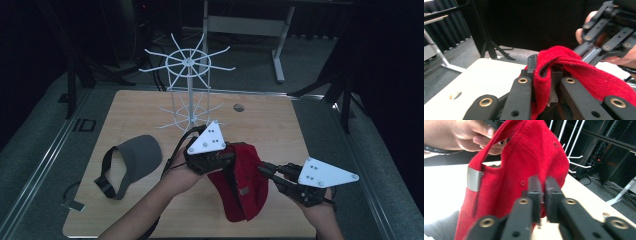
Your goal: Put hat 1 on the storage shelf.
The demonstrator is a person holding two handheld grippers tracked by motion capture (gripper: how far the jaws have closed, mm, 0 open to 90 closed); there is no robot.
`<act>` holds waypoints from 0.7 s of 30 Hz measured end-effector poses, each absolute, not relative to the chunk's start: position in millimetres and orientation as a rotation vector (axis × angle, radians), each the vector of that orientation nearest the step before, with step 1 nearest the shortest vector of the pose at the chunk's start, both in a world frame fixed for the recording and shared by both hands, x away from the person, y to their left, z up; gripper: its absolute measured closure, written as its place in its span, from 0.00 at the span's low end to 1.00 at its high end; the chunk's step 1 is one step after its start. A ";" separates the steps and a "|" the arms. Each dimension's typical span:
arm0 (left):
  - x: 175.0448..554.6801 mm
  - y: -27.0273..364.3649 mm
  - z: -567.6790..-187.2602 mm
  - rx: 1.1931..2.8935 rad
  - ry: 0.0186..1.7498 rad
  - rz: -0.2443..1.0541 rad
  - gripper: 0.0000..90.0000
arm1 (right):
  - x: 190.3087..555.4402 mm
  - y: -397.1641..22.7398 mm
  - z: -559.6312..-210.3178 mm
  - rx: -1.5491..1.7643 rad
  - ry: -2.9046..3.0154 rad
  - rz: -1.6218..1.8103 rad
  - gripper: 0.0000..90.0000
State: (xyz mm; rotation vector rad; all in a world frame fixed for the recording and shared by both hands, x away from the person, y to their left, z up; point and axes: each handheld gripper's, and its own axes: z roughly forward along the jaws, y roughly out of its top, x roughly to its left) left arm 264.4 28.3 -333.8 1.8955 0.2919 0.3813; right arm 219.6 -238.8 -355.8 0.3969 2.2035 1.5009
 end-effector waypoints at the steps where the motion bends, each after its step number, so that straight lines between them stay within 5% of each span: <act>1: 264.9 28.4 -334.3 1.900 0.291 0.389 0.95 | 219.3 -238.5 -355.5 0.388 2.210 1.496 0.98; 21: 267.1 36.6 -343.4 1.900 0.269 0.285 0.87 | 223.1 -251.4 -339.8 0.501 2.129 1.719 0.99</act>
